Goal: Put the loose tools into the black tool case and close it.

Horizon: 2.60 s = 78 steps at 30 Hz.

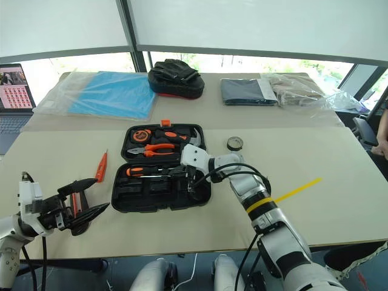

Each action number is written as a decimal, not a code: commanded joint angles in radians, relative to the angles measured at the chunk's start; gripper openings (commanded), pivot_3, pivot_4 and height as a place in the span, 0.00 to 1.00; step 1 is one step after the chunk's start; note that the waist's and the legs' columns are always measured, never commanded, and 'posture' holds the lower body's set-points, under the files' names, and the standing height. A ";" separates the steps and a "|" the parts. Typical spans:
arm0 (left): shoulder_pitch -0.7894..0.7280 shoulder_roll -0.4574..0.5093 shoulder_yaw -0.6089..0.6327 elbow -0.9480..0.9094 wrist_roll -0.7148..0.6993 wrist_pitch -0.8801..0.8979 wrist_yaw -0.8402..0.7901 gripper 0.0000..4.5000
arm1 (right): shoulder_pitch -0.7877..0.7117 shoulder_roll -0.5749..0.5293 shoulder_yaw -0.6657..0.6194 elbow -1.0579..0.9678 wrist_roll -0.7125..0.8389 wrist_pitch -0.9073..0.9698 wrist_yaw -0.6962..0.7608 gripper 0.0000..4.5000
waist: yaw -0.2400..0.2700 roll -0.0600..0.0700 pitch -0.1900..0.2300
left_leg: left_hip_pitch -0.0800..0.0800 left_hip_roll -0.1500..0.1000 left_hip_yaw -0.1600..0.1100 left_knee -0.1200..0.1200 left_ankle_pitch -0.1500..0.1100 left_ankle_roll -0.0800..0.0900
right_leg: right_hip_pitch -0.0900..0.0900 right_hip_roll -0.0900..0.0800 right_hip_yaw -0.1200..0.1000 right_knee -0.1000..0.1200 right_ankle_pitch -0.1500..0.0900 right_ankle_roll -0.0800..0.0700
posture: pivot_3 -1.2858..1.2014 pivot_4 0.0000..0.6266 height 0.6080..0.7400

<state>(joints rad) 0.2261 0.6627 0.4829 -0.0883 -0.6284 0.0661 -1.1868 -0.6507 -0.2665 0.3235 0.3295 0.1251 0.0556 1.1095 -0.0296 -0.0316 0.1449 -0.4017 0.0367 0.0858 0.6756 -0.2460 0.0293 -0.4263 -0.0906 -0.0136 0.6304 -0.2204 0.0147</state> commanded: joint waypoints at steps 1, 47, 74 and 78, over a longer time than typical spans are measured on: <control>0.071 -0.008 0.149 0.029 0.038 0.048 0.200 1.00 | 0.096 -0.085 -0.123 -0.307 0.219 0.157 0.069 0.26 | 0.004 0.000 0.000 | -0.001 0.000 0.000 0.000 -0.001 0.000 | -0.001 -0.001 0.000 0.000 0.000 0.000 | 0.52 0.24 1.00; -0.734 0.070 -0.407 0.196 0.130 1.115 0.877 0.51 | 0.416 -0.149 -0.359 -0.625 0.403 -0.061 -0.127 1.00 | 0.032 -0.006 0.004 | 0.003 -0.003 0.000 0.000 -0.002 -0.004 | 0.003 0.001 0.001 0.001 -0.001 0.002 | 0.52 0.24 1.00; -0.727 0.215 -0.678 0.107 0.437 0.093 -0.124 0.10 | 0.571 -0.356 -0.376 -0.739 0.432 0.087 -0.099 1.00 | 0.041 -0.008 0.005 | -0.003 -0.003 0.002 0.004 -0.004 0.001 | 0.001 0.002 0.000 -0.003 -0.001 0.004 | 0.52 0.24 1.00; -0.745 0.213 -0.711 0.118 0.496 0.121 -0.107 0.10 | 0.605 -0.357 -0.387 -0.759 0.429 0.086 -0.111 1.00 | 0.040 -0.008 0.005 | -0.003 -0.003 0.001 0.004 -0.004 0.001 | 0.001 0.003 0.000 -0.003 -0.001 0.004 | 0.52 0.24 1.00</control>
<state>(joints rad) -0.5031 0.8697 -0.2226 0.0376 -0.1485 0.1804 -1.3019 -0.0502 -0.6159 -0.0455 -0.3844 0.5524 0.1406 1.0126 0.0101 -0.0400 0.1503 -0.4050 0.0337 0.0872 0.6798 -0.2505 0.0300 -0.4255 -0.0876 -0.0129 0.6276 -0.2216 0.0190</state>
